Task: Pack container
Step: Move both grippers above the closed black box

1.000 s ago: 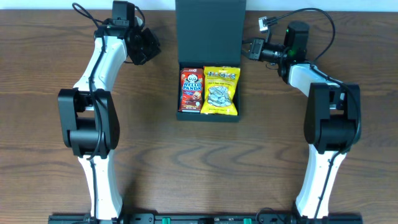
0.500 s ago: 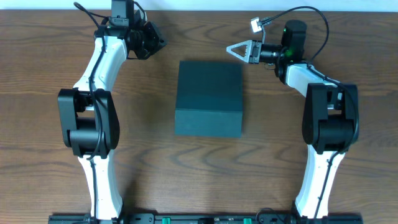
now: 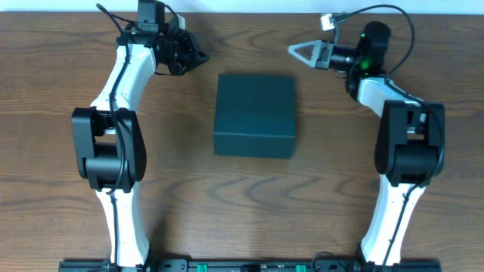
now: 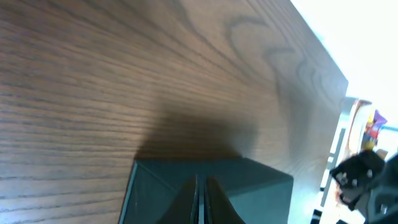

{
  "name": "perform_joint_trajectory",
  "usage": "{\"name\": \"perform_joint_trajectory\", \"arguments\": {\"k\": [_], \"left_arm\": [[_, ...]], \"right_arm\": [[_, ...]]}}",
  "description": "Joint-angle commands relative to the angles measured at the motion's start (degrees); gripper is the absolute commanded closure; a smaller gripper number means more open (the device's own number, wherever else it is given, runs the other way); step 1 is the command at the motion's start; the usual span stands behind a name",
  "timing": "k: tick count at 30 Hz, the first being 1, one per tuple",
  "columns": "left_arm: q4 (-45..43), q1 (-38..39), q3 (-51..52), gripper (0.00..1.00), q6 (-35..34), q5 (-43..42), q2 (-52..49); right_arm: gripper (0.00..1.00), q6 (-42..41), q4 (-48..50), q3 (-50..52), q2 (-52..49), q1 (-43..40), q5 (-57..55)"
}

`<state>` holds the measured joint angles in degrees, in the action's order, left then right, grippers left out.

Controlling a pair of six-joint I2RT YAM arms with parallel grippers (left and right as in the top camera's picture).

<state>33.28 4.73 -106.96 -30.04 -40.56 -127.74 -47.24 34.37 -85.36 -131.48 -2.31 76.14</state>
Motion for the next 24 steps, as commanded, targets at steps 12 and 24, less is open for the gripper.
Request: {"name": "perform_joint_trajectory", "arguments": {"k": [12, 24], "left_arm": [[2.93, 5.14, -0.04, 0.94, 4.09, 1.66, 1.20], [6.19, 10.19, -0.04, 0.94, 13.62, 16.22, 11.28]], "right_arm": [[0.98, 7.21, -25.62, -0.31, 0.96, -4.94, -28.26], [0.98, 21.03, -40.39, -0.48, 12.79, -5.60, -37.13]]}}
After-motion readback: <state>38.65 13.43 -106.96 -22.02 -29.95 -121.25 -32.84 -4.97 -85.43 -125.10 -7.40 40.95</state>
